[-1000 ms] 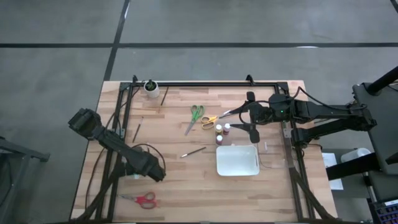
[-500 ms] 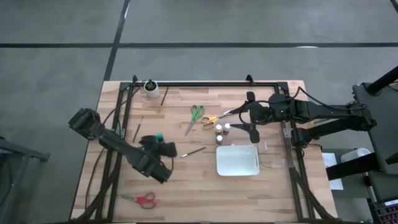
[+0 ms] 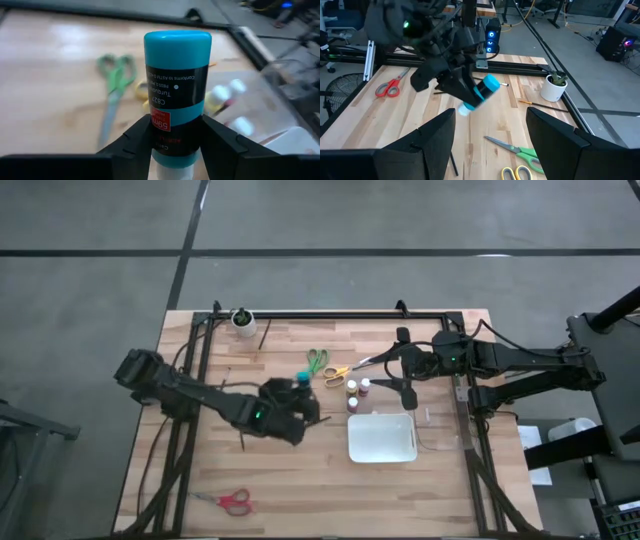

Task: Pick & Place Paint Supplies
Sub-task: Put the blue paint bottle into the left transparent bin

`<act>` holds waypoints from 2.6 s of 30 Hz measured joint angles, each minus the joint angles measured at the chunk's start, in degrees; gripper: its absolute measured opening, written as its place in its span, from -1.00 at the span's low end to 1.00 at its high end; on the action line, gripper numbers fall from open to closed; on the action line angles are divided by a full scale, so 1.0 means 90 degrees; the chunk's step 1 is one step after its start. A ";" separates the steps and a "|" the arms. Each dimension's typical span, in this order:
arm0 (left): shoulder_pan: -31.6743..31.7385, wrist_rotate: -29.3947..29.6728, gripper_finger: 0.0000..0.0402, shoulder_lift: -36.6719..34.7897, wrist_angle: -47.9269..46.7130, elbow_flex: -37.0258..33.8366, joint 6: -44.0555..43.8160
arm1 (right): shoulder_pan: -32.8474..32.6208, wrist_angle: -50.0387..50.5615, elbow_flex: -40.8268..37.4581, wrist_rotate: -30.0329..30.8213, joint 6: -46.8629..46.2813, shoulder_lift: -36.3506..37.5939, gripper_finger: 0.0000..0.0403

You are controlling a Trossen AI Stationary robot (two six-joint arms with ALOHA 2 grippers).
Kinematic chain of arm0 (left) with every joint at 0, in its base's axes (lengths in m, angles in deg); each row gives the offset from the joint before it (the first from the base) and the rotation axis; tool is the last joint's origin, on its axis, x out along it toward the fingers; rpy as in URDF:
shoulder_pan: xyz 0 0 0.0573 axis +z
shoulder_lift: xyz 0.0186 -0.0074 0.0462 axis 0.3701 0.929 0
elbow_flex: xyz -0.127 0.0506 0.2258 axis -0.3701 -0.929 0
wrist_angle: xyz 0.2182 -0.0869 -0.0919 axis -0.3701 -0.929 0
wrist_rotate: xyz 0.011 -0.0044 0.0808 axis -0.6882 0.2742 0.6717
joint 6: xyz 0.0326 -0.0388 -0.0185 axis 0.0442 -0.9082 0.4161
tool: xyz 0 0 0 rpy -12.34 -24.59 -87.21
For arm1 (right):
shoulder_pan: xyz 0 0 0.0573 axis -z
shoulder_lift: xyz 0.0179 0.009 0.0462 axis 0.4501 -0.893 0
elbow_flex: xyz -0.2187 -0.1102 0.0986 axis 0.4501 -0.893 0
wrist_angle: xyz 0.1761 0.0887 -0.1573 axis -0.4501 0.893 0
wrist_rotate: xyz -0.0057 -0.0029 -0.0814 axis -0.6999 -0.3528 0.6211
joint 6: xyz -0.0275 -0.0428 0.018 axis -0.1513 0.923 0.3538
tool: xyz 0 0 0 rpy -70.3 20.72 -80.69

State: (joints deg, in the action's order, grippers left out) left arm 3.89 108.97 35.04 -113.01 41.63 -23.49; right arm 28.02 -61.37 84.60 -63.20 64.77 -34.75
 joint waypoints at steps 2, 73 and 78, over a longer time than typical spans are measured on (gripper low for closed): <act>0.0144 -0.0014 -0.30 0.0000 0.0610 0.0000 0.0829 | 0.0001 0.0000 0.0000 0.0000 0.0000 0.0000 0.20; 0.2462 -0.6171 -0.30 0.1703 0.2185 -0.0588 -0.0172 | -0.0002 -0.0010 0.0000 0.0005 0.0002 0.0000 0.20; 0.2505 -0.6206 -0.30 0.1804 0.2103 -0.0452 -0.0046 | -0.0002 -0.0005 0.0000 0.0007 0.0000 0.0002 0.20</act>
State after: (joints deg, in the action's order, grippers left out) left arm 26.43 53.12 51.28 -94.09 37.56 -23.91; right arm 28.01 -61.41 84.60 -63.13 64.77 -34.72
